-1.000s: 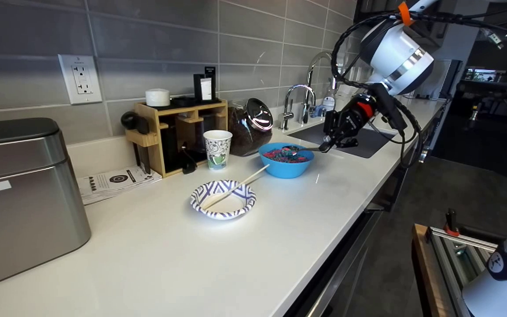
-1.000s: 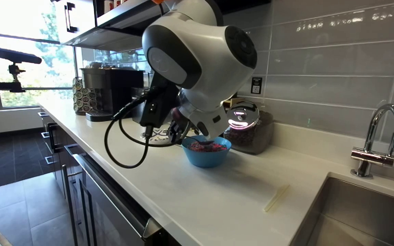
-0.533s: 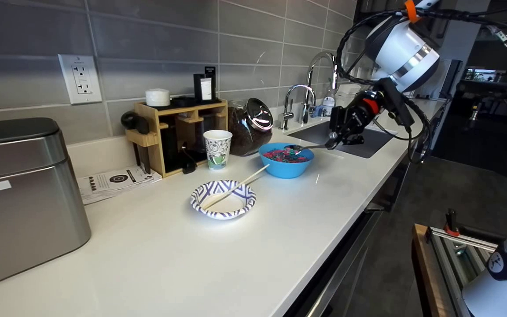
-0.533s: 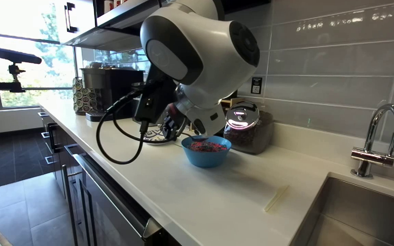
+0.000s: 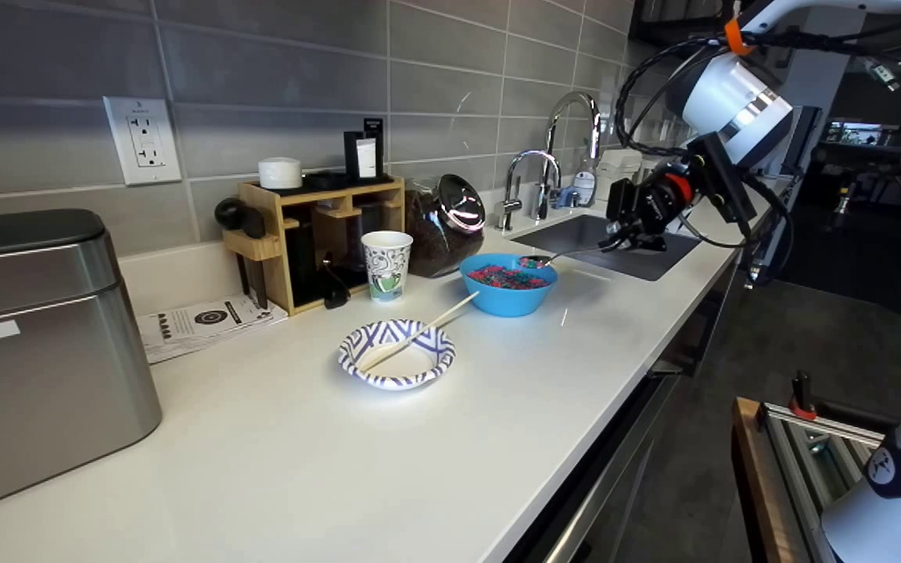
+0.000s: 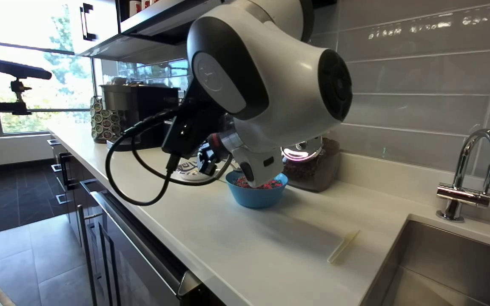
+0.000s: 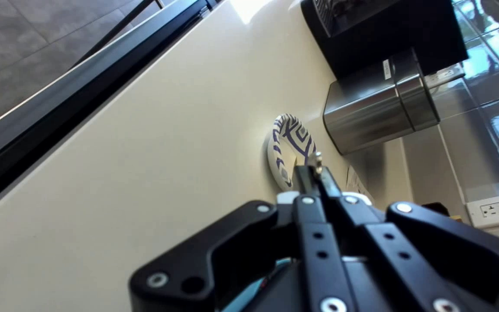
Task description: Transfer a spoonful of contents from the blue bowl onto the plate
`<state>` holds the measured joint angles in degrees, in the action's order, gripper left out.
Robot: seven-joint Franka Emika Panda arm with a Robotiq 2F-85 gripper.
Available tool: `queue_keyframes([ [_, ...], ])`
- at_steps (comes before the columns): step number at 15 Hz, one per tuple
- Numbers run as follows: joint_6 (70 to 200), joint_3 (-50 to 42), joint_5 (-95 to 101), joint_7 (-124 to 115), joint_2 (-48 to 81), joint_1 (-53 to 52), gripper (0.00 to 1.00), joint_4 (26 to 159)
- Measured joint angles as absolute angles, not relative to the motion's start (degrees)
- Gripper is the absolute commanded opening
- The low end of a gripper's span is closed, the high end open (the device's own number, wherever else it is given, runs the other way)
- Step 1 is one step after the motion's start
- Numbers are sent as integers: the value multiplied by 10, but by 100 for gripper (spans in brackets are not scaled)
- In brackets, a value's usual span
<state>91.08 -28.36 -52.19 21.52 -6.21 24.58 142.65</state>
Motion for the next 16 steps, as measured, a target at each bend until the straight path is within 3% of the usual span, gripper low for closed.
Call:
queue_keyframes([
  [10, 750, -296, -531, 296, 32, 280, 0, 1377],
  [16, 719, -274, -530, 322, 44, 273, 0, 1364],
])
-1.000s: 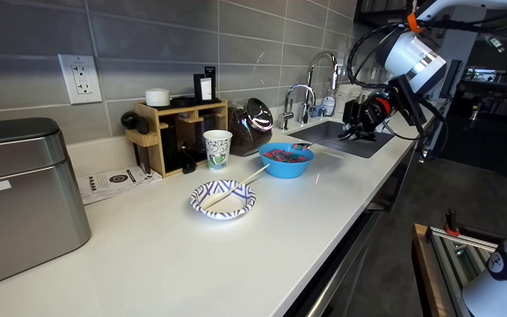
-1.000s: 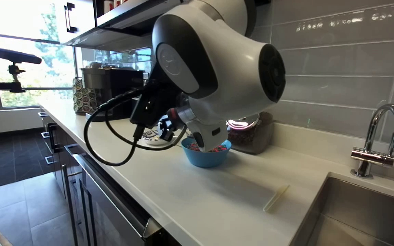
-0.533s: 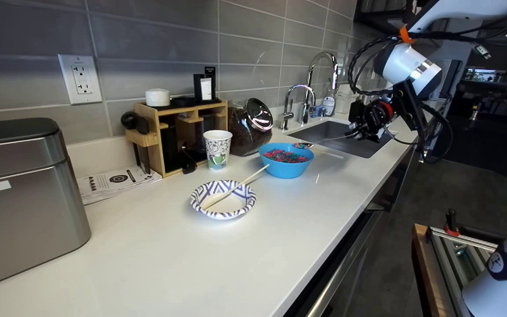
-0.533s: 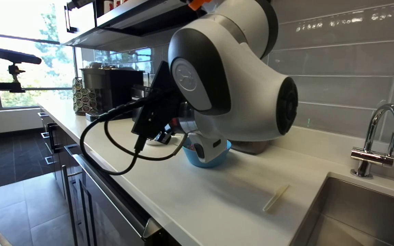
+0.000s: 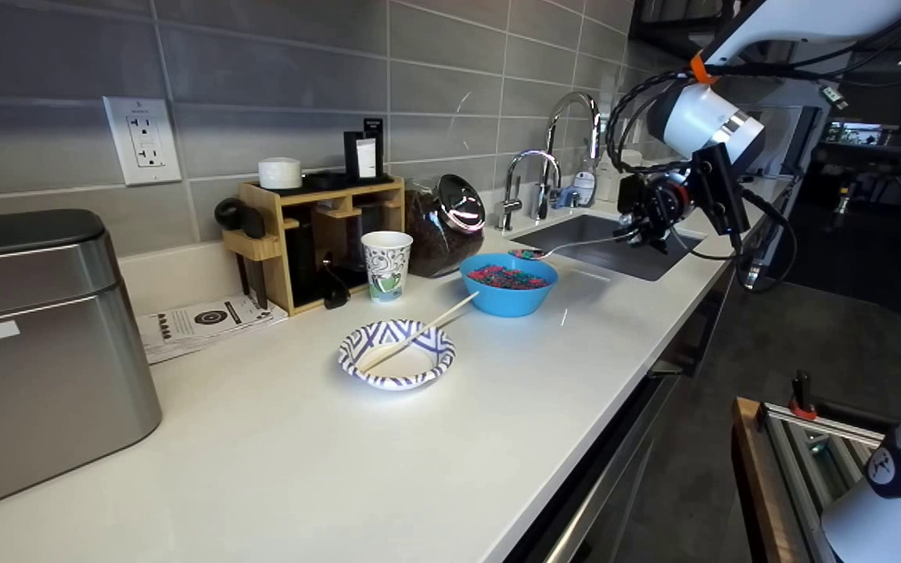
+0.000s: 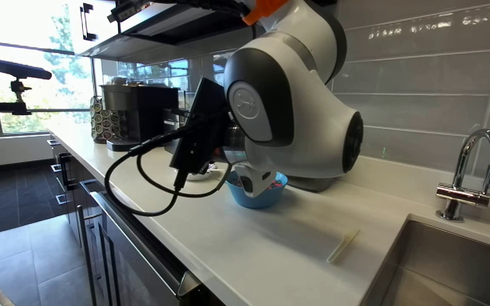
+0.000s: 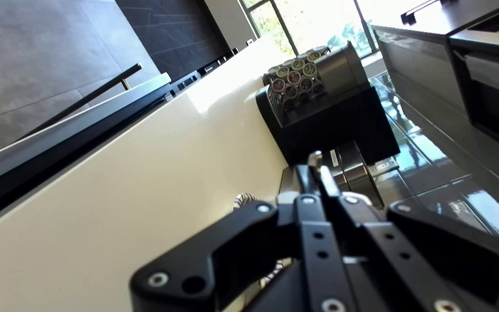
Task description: Transfer a spoonful of contents from the blue bowl onto the plate
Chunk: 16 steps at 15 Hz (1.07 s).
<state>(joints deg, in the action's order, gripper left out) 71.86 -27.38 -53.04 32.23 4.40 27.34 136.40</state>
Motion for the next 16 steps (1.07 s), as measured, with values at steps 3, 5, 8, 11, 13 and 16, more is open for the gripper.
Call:
queue_keyframes([
  [3, 719, -248, -530, 330, 40, 256, 0, 1364],
  [5, 719, -231, -530, 331, 36, 241, 0, 1364],
  [8, 719, -209, -538, 331, 28, 219, 0, 1365],
  [11, 731, -187, -553, 331, 21, 196, 0, 1370],
  [13, 752, -172, -567, 331, 17, 181, 0, 1378],
  [16, 801, -150, -591, 331, 13, 157, 0, 1395],
])
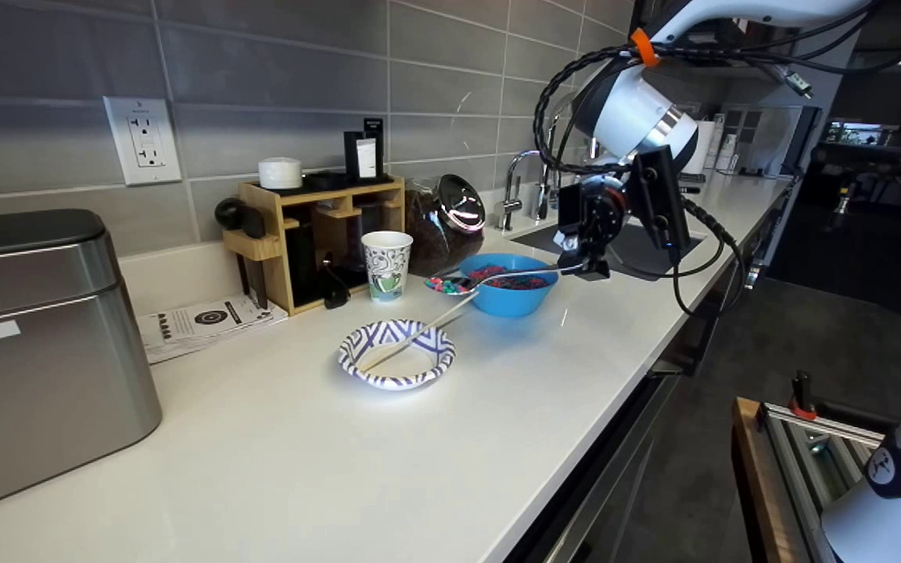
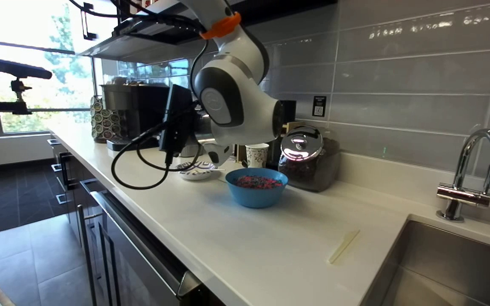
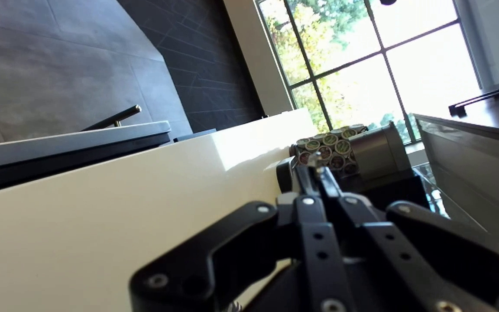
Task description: Transfer a spoonful of contents from the blue bowl onto the plate
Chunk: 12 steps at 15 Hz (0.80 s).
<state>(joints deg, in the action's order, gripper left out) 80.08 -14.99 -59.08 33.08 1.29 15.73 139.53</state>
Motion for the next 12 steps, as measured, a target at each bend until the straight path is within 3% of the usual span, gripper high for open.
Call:
queue_keyframes([
  [12, 1095, -68, -688, 330, -13, 76, 0, 1450],
])
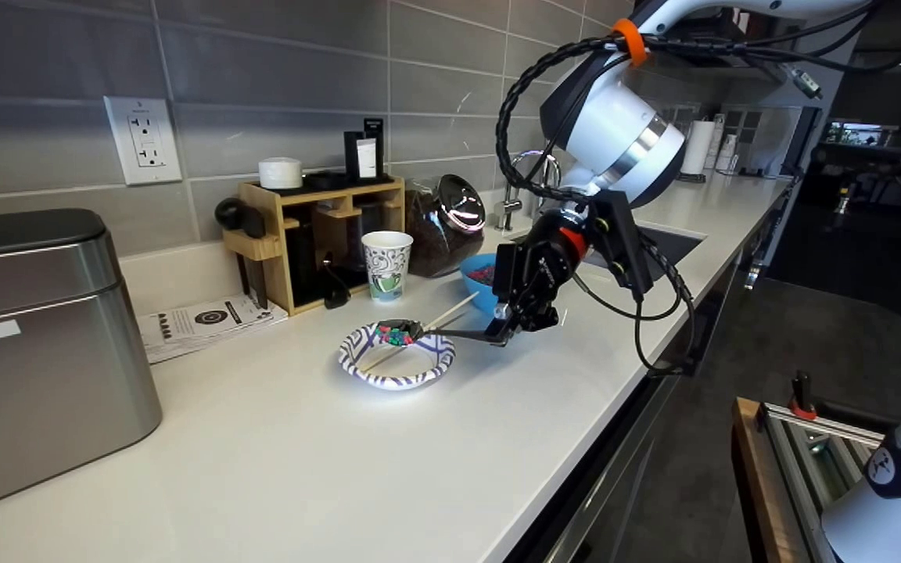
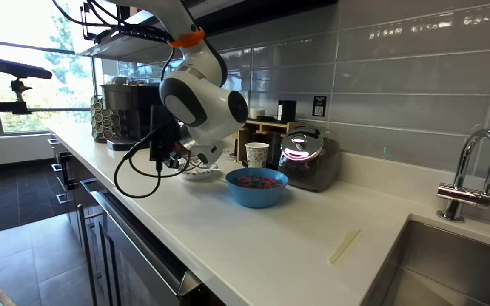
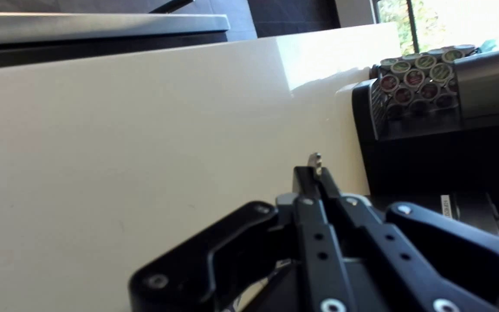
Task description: Transfer a spoonful of contents from the blue bowl onto the plate
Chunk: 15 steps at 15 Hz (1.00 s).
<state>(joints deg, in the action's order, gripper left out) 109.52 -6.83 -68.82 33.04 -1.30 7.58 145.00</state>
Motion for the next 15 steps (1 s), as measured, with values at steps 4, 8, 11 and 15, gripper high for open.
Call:
queue_keyframes([
  [4, 1180, -48, -702, 330, -29, 56, 0, 1463],
  [8, 1237, -35, -702, 330, -51, 44, 0, 1476],
  [11, 1283, -25, -702, 330, -70, 35, 0, 1490],
  [15, 1348, -6, -698, 326, -101, 22, 0, 1516],
])
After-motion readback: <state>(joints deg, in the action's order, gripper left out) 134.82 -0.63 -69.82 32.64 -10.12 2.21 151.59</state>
